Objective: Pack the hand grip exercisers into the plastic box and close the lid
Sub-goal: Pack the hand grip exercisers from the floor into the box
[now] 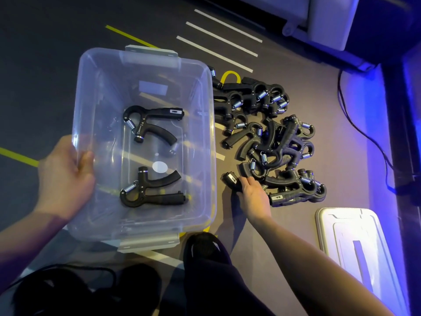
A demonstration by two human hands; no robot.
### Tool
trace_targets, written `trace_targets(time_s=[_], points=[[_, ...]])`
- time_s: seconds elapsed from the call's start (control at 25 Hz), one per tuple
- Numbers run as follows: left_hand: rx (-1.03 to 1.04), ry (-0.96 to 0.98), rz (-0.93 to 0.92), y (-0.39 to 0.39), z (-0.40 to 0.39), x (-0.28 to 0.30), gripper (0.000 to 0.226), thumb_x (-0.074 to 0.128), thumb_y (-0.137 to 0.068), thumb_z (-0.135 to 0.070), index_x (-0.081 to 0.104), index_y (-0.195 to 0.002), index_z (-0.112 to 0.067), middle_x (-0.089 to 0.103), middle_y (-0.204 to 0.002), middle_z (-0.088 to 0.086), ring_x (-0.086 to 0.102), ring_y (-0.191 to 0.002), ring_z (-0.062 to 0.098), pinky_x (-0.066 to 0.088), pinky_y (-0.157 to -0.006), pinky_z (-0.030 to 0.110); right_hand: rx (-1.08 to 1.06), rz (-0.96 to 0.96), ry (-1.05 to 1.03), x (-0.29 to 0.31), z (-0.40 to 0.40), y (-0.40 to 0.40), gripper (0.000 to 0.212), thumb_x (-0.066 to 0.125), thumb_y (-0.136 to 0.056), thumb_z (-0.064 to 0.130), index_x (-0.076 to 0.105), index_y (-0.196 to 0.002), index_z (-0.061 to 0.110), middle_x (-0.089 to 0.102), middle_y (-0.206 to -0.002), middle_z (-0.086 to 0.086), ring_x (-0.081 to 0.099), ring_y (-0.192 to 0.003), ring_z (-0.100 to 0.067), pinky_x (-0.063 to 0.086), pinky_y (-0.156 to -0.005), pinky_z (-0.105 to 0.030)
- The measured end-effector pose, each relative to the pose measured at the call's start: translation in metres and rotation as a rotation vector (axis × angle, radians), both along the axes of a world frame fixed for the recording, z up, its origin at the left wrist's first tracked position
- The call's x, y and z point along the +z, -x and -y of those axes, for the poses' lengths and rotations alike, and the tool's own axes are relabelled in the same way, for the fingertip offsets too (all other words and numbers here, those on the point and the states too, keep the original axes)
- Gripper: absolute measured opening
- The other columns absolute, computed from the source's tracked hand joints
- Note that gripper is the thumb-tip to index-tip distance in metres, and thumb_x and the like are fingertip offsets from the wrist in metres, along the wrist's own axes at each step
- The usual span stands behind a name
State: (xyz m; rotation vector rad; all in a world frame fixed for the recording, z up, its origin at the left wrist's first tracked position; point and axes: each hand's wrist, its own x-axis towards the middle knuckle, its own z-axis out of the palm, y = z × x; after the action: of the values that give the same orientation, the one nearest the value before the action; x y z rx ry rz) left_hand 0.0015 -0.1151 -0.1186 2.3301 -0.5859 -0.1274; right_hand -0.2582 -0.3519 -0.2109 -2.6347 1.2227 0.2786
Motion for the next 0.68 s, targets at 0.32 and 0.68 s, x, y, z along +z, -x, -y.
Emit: trace_targets(time_s=[0.32, 0.68], points=[[-0.026, 0.003, 0.028, -0.001, 0.001, -0.004, 0.018, 0.044, -0.086, -0.024, 0.048, -0.097, -0.01, 0.058, -0.079, 0.024, 0.054, -0.073, 0.043, 0.046, -0.066, 0.05, -0.085, 0.448, -0.038, 0.022, -0.004, 0.005, 0.04, 0.062, -0.088, 0.014, 0.052, -0.126, 0.008, 0.054, -0.102, -0.005, 0.055, -0.089, -0.023, 0.048, -0.076, -0.035], [0.003, 0.014, 0.044, 0.003, 0.005, 0.003, 0.005, 0.049, -0.088, -0.003, 0.049, -0.089, 0.002, 0.043, -0.057, 0.011, 0.045, -0.059, 0.041, 0.033, -0.056, 0.042, 0.164, 1.067, 0.189, 0.153, -0.009, -0.074, 0.035, 0.062, -0.084, 0.003, 0.056, -0.118, -0.003, 0.052, -0.096, -0.006, 0.05, -0.083, -0.014, 0.041, -0.077, -0.019]])
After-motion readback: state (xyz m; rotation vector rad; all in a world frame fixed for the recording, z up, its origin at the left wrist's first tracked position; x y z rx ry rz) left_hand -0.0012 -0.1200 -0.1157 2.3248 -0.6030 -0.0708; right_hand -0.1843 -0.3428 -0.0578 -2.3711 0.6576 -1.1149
